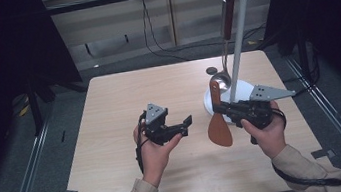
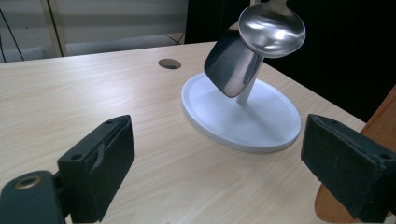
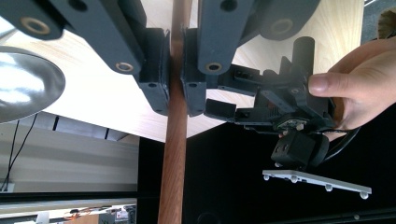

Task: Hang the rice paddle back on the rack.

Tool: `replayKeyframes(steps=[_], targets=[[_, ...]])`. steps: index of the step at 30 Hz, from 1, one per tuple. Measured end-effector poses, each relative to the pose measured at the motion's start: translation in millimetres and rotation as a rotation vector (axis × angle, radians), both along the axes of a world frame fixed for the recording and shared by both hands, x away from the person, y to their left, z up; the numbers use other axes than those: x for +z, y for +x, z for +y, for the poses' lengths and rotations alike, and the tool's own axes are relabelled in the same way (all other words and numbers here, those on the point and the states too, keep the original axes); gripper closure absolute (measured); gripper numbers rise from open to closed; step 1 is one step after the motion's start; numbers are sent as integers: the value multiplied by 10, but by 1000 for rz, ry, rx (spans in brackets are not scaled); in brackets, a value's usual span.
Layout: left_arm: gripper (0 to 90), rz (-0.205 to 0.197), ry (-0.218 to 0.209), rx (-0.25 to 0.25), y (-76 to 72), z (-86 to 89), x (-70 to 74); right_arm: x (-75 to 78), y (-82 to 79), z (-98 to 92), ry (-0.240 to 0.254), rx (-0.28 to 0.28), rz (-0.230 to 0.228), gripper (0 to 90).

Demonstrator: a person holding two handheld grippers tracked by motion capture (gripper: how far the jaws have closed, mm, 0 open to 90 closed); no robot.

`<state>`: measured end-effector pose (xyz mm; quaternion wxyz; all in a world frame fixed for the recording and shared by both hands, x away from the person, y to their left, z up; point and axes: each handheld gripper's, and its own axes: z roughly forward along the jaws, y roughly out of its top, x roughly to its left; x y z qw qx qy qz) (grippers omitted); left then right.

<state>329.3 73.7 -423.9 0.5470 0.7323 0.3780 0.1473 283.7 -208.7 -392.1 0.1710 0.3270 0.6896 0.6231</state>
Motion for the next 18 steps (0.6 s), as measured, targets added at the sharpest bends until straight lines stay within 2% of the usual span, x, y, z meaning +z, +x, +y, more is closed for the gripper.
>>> replayKeyframes(steps=[9,11,13,16,17,18], targets=[[67,19,11,-14,3,-7,-21,6,-4,-35,-3,5,1,837],[57,25,0,-19,4,-8,-32,26,0,-41,-6,5,-3,837],[46,29,20,-30,11,-2,-39,43,4,-53,-6,6,-9,837],[38,38,18,-33,15,-13,-47,64,11,-82,-7,4,-12,837],[38,36,29,-37,18,-8,-45,70,13,-94,-4,6,-12,837],[36,37,18,-34,17,-14,-45,76,12,-104,-3,5,-12,837]])
